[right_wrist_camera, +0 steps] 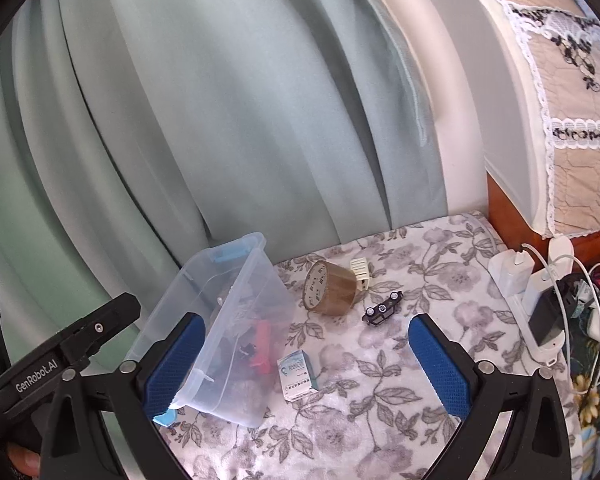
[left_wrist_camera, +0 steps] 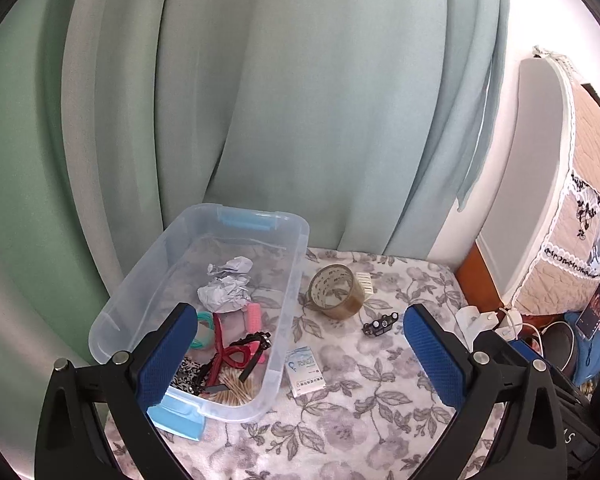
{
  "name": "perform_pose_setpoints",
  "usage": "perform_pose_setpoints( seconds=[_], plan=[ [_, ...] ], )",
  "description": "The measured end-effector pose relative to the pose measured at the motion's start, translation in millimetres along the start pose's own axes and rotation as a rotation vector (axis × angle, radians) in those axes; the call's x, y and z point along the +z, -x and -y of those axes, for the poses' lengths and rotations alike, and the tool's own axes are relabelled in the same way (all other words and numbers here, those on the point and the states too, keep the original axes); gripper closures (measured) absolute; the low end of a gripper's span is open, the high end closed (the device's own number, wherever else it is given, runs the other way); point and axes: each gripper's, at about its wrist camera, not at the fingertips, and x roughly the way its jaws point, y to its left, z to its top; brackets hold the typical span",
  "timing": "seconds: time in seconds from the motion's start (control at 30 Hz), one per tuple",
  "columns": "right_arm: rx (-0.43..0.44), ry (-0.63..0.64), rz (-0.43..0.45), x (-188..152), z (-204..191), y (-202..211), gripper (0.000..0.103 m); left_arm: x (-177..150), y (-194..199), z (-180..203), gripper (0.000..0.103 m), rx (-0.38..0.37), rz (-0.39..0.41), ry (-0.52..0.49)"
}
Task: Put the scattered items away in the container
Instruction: 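Move both tools back from the box toward the ear-drops box and toy car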
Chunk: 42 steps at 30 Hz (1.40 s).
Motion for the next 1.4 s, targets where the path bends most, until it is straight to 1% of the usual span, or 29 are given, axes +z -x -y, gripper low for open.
perform_pose_setpoints(
  seconds=[0.17,0.27,0.37,0.47,0.53,0.63,0.77,0.93,1.07,1.2,1.3,1.4],
  plan=[
    [-0.020,-0.050,0.018,-3,26,9,0.000,-10,-7,25,0.000,-0.034,-0.025,-0.031],
    [-0.036,-0.072,0.024,-4,41,12,0.000,-16,-10,37,0.000,-0.045,-0.020,-0.045],
    [-0.075,-0.103,0.043,-7,56,14,0.000,-20,-13,47,0.000,-0.051,-0.017,-0.058],
    [-0.060,-0.125,0.053,-10,71,13,0.000,-25,-17,56,0.000,-0.052,-0.013,-0.073],
    [-0.045,-0.123,0.066,-12,79,12,0.000,-28,-22,61,0.000,-0.057,-0.024,-0.079],
    [-0.075,-0.075,0.091,-17,84,11,0.000,-34,-31,66,0.000,-0.066,-0.049,-0.078],
    [-0.088,-0.023,0.045,-26,92,-2,0.000,-43,-46,71,0.000,-0.086,-0.087,-0.071],
    [-0.058,-0.060,-0.017,-40,111,-19,0.000,-55,-65,74,0.000,-0.111,-0.146,-0.062],
    [-0.090,-0.055,-0.053,-46,120,-30,0.000,-65,-78,77,0.000,-0.090,-0.162,-0.081],
    [-0.077,-0.073,-0.107,-53,129,-42,0.000,-74,-94,78,0.000,-0.111,-0.197,-0.073],
    [-0.085,-0.079,-0.136,-59,135,-50,0.000,-79,-103,80,0.000,-0.101,-0.202,-0.079],
    [-0.103,-0.077,-0.160,-64,139,-59,0.000,-85,-117,79,0.000,-0.089,-0.229,-0.084]
  ],
)
